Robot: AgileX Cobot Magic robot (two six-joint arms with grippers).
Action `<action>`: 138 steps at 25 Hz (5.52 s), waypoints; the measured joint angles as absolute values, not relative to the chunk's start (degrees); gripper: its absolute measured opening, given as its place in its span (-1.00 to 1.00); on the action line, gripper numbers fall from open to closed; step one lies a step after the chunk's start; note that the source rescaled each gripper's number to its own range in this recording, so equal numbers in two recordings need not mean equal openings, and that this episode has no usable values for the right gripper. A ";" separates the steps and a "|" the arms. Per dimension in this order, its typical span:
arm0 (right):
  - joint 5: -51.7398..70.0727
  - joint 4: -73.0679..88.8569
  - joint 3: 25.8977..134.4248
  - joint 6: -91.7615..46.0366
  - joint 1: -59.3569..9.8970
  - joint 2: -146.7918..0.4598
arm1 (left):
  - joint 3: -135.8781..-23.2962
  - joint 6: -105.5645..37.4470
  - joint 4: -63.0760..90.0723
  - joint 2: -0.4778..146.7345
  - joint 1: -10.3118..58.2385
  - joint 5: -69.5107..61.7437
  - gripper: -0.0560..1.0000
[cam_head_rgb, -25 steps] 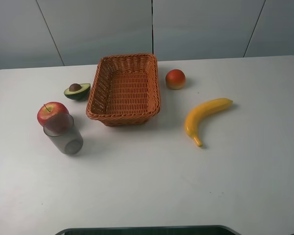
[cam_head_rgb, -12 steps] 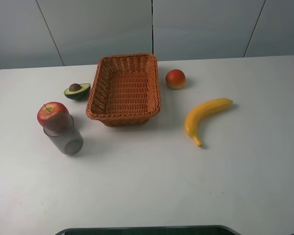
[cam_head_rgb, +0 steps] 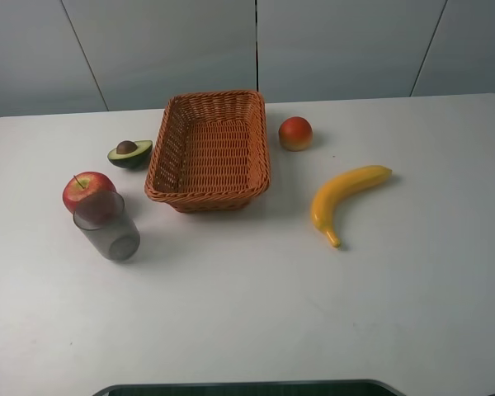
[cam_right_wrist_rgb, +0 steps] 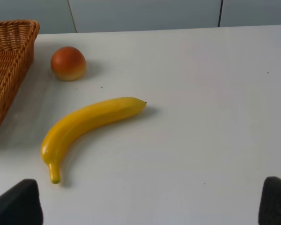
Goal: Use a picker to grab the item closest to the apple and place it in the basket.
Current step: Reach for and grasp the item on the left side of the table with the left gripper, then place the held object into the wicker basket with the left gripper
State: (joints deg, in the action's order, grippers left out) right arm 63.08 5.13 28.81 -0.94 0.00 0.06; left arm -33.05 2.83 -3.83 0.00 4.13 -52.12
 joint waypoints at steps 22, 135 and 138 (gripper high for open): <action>63.08 5.13 28.81 -0.94 0.00 0.06 | -34.53 -27.96 25.75 45.82 5.28 -46.85 1.00; 63.08 5.13 28.81 -0.94 0.00 0.06 | -50.48 4.38 -0.72 79.95 31.03 -56.14 -0.89; 63.08 5.13 28.81 -0.94 0.00 0.06 | -53.25 4.38 -0.72 78.77 31.03 -59.22 -0.89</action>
